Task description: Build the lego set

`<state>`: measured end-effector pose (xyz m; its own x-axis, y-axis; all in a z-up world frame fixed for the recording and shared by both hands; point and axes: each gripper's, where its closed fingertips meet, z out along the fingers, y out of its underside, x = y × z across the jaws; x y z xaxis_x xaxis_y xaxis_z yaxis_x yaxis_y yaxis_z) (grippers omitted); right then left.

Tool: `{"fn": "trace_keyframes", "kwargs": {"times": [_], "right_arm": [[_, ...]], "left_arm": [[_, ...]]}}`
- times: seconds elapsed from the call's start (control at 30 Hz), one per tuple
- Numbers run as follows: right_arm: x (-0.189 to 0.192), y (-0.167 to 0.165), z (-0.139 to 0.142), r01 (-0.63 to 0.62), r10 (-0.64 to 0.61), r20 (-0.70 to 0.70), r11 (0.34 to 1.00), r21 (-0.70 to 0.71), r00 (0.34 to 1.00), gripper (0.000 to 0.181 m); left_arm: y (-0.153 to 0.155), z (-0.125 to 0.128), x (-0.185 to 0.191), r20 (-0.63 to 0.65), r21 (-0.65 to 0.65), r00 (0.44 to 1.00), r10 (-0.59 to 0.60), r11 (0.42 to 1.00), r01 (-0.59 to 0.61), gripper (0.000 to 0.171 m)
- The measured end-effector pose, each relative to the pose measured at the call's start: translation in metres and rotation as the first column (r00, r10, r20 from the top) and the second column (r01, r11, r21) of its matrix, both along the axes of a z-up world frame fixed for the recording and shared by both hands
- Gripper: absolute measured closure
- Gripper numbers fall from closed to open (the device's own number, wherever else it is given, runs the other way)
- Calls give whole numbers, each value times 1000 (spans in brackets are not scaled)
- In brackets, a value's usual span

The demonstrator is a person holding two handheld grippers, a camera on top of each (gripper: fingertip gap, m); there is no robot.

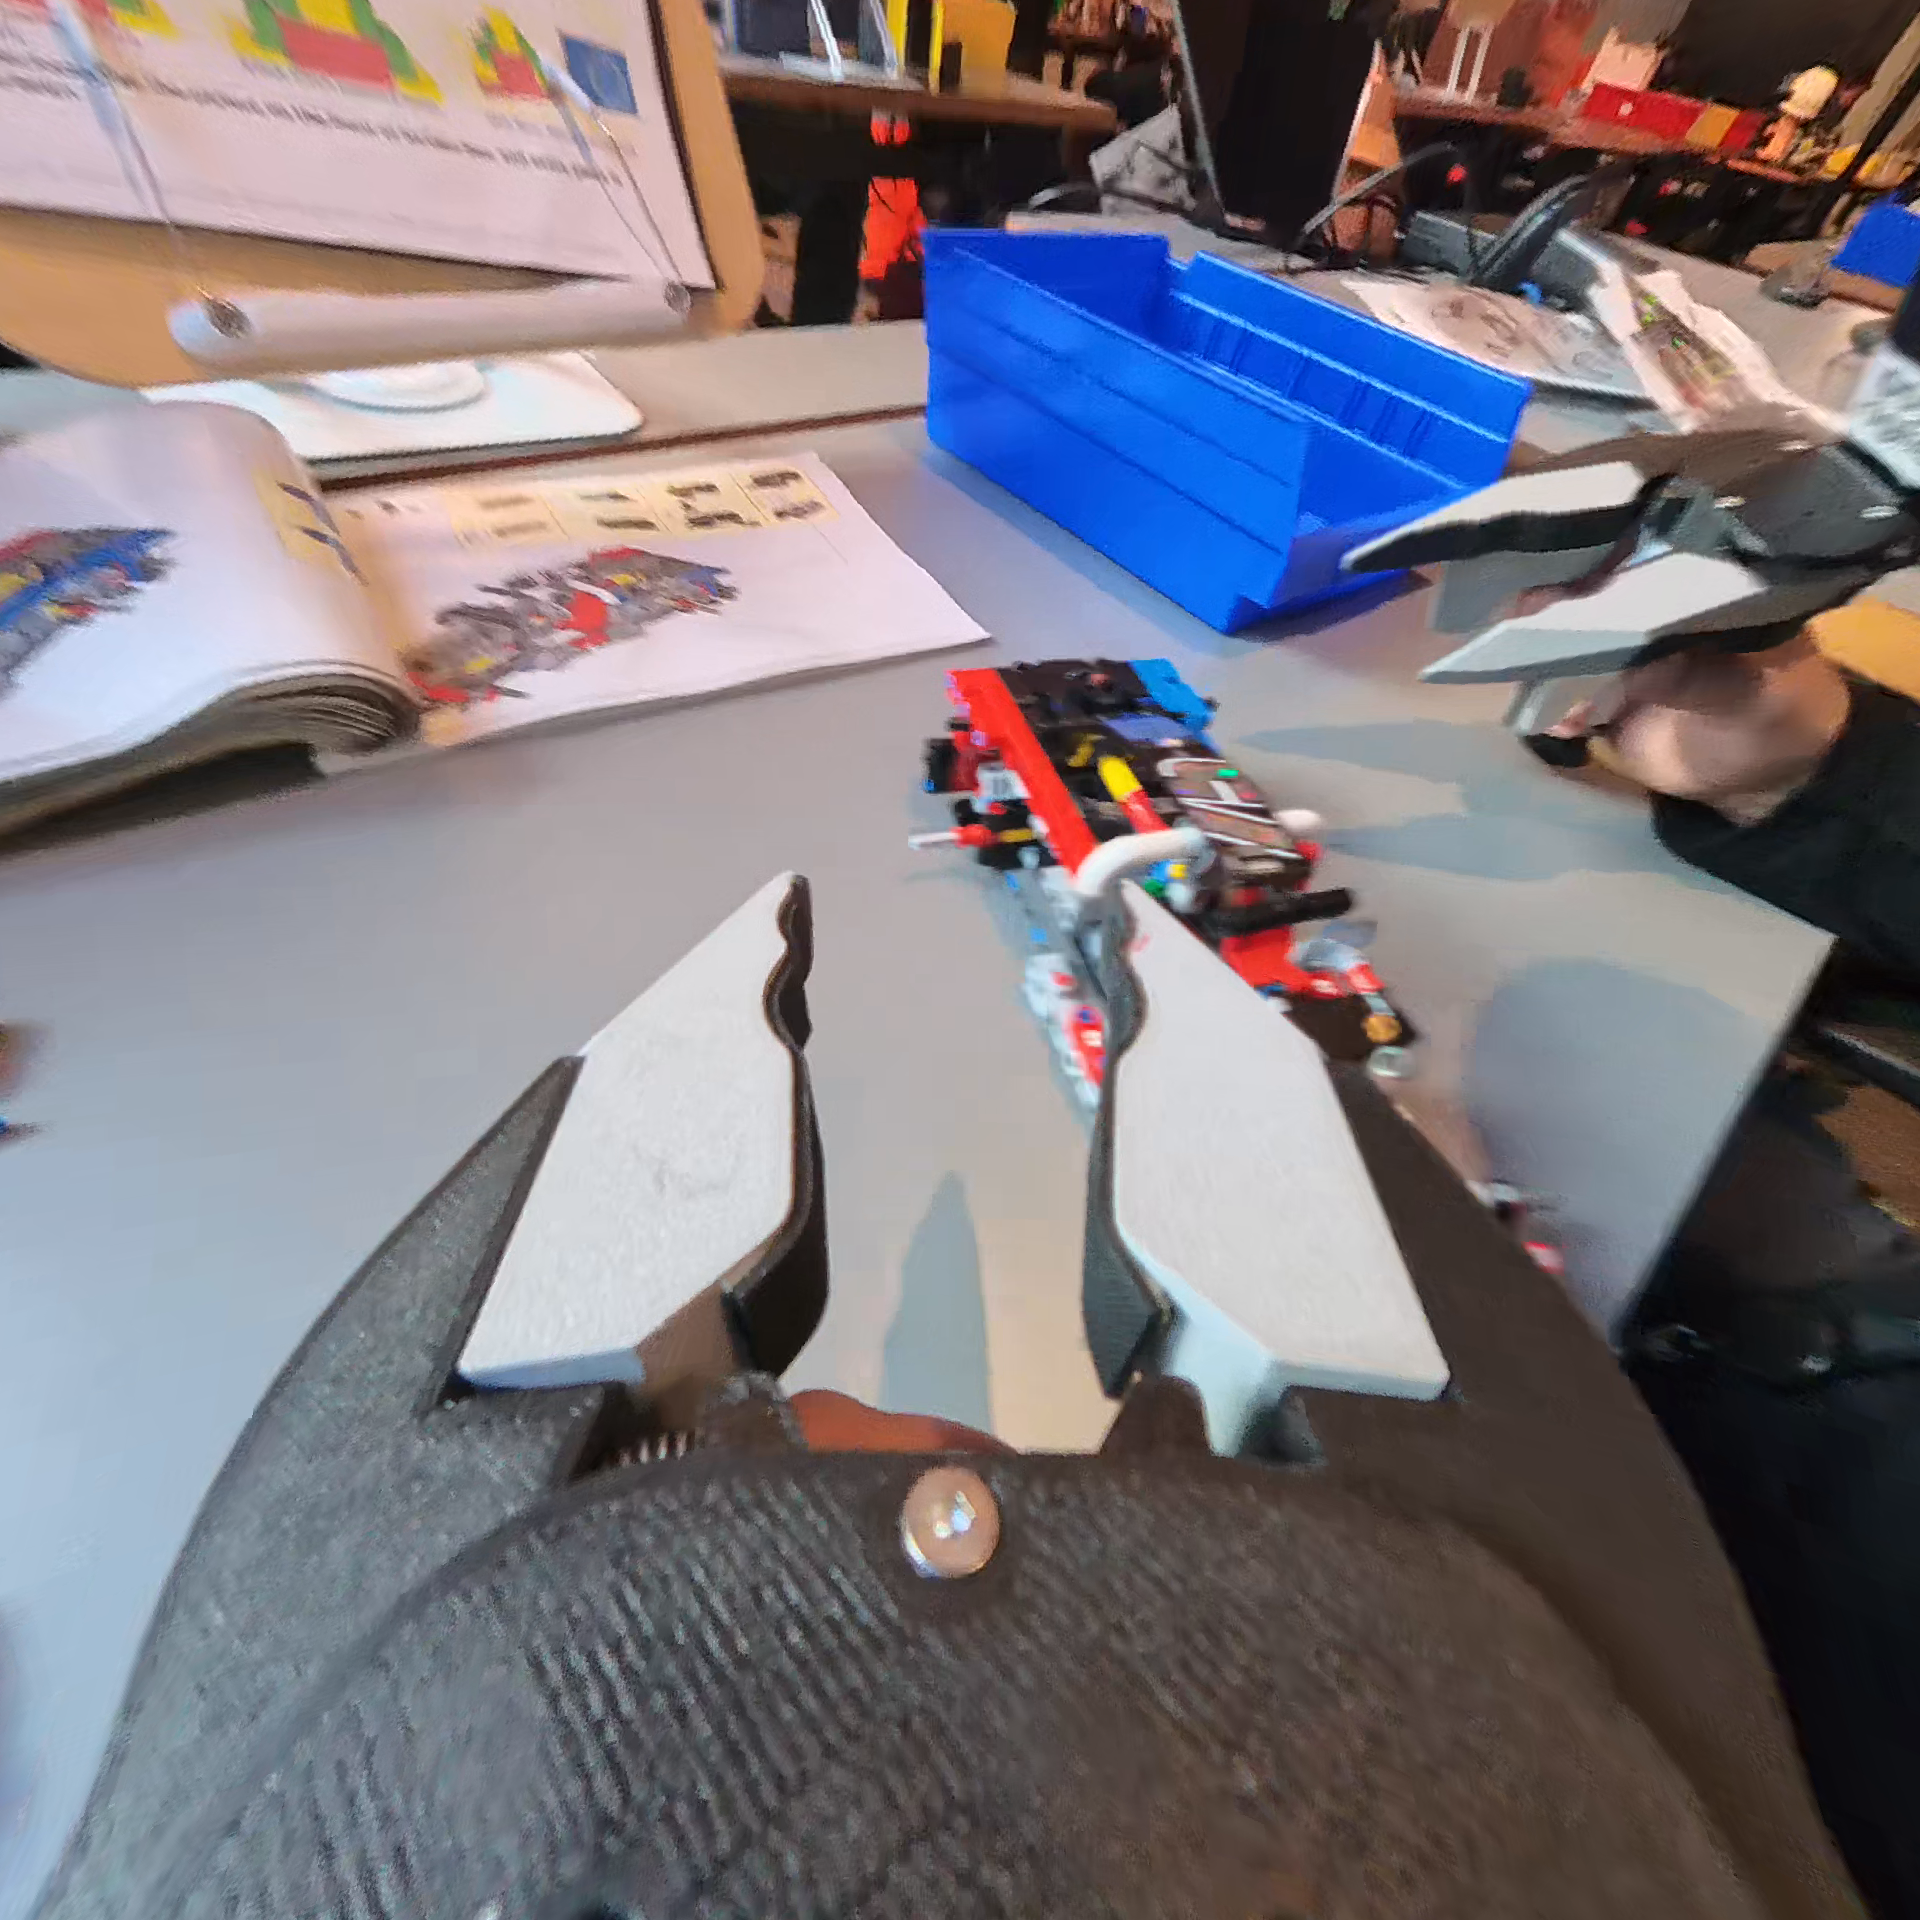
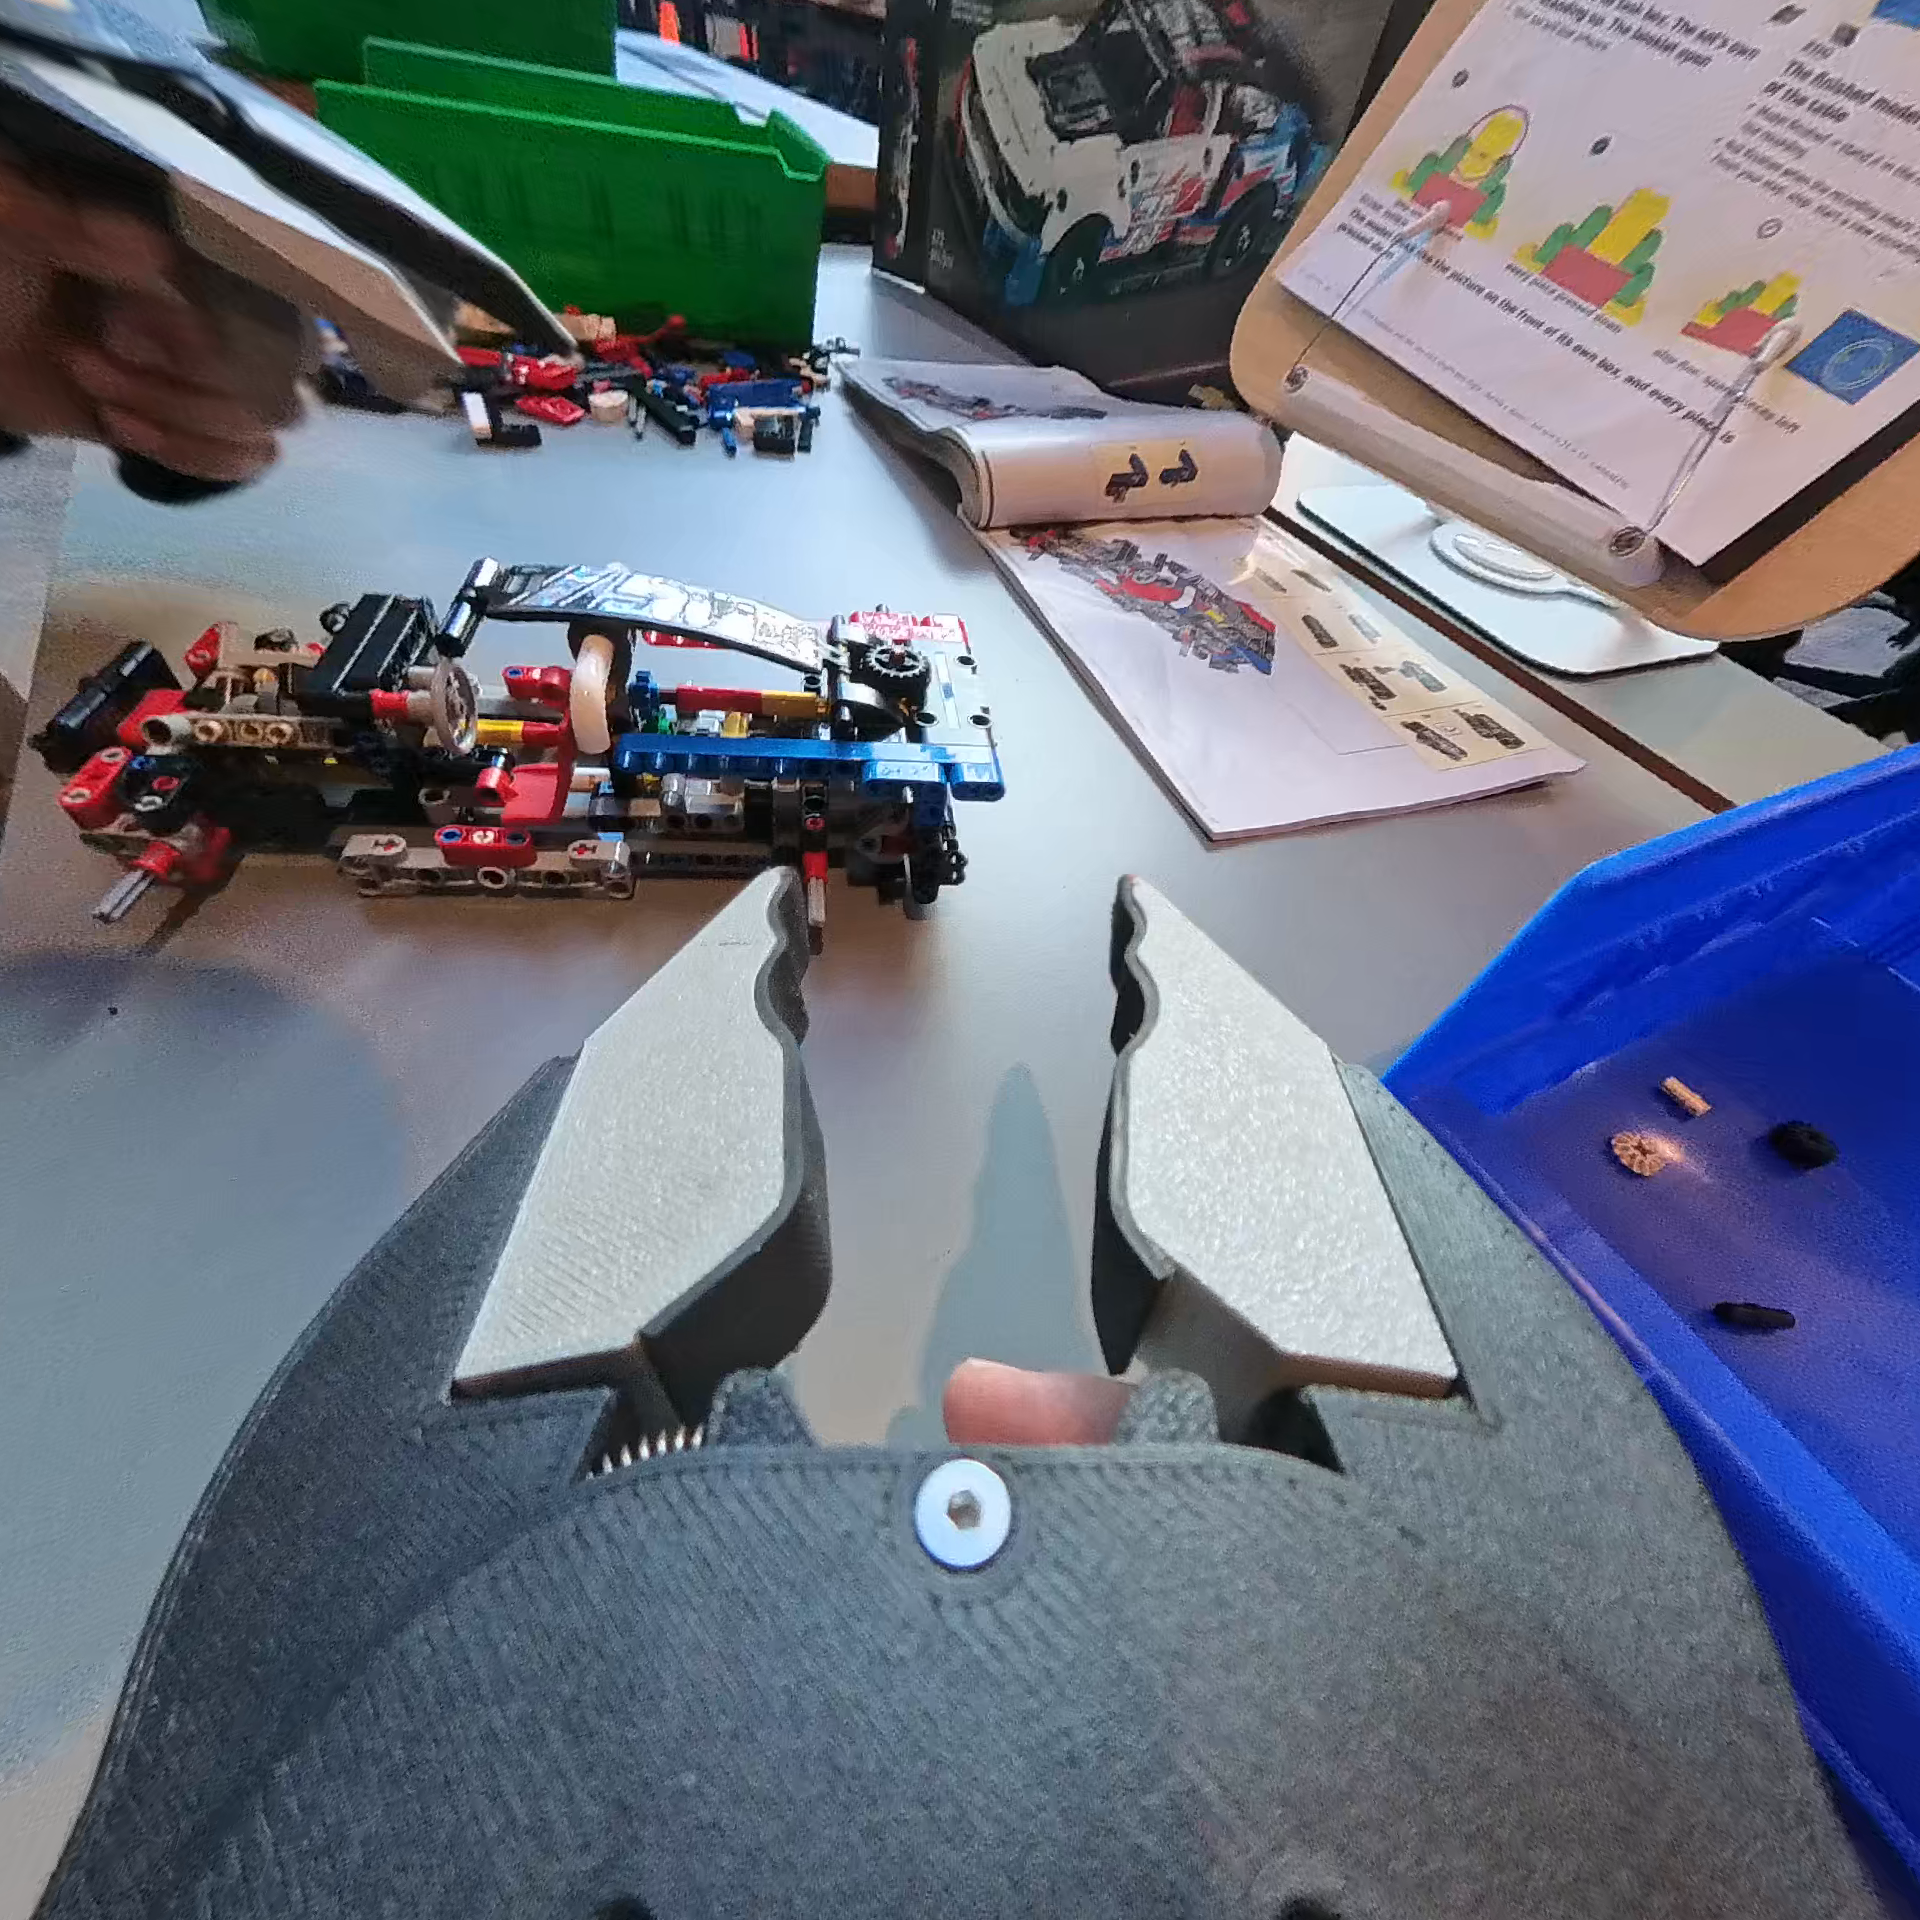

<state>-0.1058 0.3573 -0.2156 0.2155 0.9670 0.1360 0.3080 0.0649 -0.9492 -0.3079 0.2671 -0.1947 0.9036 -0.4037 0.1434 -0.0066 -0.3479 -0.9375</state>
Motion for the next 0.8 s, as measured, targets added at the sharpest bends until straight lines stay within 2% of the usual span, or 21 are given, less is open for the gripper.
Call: {"fn": "trace_keyframes", "kwargs": {"times": [0.1, 0.17, 0.33, 0.47, 0.53, 0.6, 0.63, 0.7, 0.73, 0.8], "right_arm": [[-4, -4, -8, -22, 22, 45, 1000, 3, 999, 125], [-5, -6, -14, -29, 28, 80, 1000, 10, 996, 124], [-9, -12, -25, -51, 48, 138, 999, 20, 989, 123], [-10, -15, -30, -64, 60, 164, 998, 19, 985, 123], [-10, -16, -32, -68, 64, 171, 998, 17, 983, 123], [-10, -16, -33, -70, 67, 178, 997, 14, 982, 124], [-10, -16, -33, -70, 67, 181, 997, 14, 981, 123], [-10, -17, -33, -73, 69, 181, 997, 19, 981, 124], [-11, -18, -33, -75, 70, 182, 997, 21, 981, 124], [-11, -20, -34, -85, 79, 185, 996, 22, 979, 124]], "left_arm": [[-14, 4, 29, -2, -106, 999, -36, 994, 36, 109], [-19, 0, 48, -50, -166, 997, -56, 985, 47, 105], [-13, -33, 75, -288, -253, 955, -66, 967, -10, 92], [-11, -54, 88, -369, -320, 917, -152, 947, 28, 89], [-8, -60, 90, -390, -346, 903, -182, 937, 40, 82], [-10, -64, 93, -405, -392, 885, -232, 918, 61, 88], [-14, -66, 97, -420, -420, 862, -283, 903, 92, 101], [-26, -80, 90, -525, -492, 748, -406, 862, 122, 118], [-28, -78, 93, -520, -488, 731, -443, 856, 171, 126], [-33, -80, 85, -533, -535, 644, -549, 808, 245, 130]]}}
